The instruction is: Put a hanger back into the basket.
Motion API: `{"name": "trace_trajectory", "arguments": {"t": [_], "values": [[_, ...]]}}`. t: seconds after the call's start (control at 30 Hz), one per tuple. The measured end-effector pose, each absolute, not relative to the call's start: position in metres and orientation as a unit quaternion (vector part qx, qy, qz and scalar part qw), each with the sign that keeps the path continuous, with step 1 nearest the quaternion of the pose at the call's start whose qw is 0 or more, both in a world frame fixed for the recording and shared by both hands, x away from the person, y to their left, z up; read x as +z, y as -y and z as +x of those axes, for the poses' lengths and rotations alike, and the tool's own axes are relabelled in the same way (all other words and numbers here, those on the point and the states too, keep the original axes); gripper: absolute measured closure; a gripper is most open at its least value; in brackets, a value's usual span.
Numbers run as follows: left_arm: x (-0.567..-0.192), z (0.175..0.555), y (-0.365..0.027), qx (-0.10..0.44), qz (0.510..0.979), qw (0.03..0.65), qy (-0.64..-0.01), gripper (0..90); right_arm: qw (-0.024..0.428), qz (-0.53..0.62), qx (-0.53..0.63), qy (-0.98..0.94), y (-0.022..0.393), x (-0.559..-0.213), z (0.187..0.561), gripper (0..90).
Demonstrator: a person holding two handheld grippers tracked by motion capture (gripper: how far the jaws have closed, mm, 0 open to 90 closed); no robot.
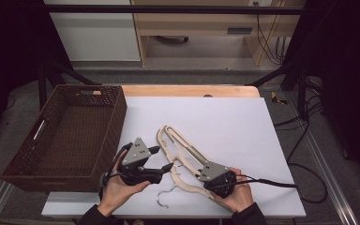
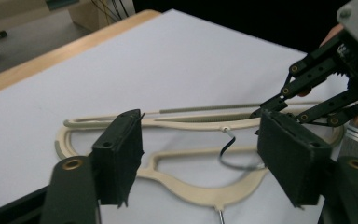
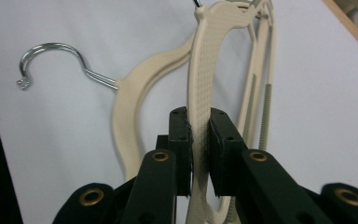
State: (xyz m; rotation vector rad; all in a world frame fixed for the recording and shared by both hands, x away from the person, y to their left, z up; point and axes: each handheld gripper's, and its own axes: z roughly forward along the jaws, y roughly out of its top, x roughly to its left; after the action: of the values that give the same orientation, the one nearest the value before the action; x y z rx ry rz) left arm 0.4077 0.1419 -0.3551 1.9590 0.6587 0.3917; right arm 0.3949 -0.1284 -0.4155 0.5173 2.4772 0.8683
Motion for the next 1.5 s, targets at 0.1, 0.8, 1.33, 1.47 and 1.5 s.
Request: {"name": "trace_trajectory", "arguments": {"t": [0.1,0.8,1.33,1.47,1.5], "values": [[-0.353,0.410,-0.149,0.166,0.802,0.502,-0.279,23.5,0.244,0.196,0.314,-0.896,0.134,-0.412,0.396,82.2],[-0.366,0.415,-0.161,0.181,0.814,0.484,-0.266,7.8,0.212,0.226,0.433,-0.846,0.186,-0.380,0.398,87.0],[-0.379,0.407,-0.135,0.147,0.874,0.428,-0.176,35.9,0.087,0.162,0.448,-0.875,0.150,-0.389,0.394,87.0],[-0.385,0.407,-0.128,0.134,0.885,0.413,-0.168,46.7,0.069,0.149,0.450,-0.878,0.144,-0.391,0.393,87.0],[-0.385,0.407,-0.128,0.132,0.887,0.411,-0.167,51.6,0.065,0.146,0.449,-0.879,0.144,-0.391,0.392,87.0]]}}
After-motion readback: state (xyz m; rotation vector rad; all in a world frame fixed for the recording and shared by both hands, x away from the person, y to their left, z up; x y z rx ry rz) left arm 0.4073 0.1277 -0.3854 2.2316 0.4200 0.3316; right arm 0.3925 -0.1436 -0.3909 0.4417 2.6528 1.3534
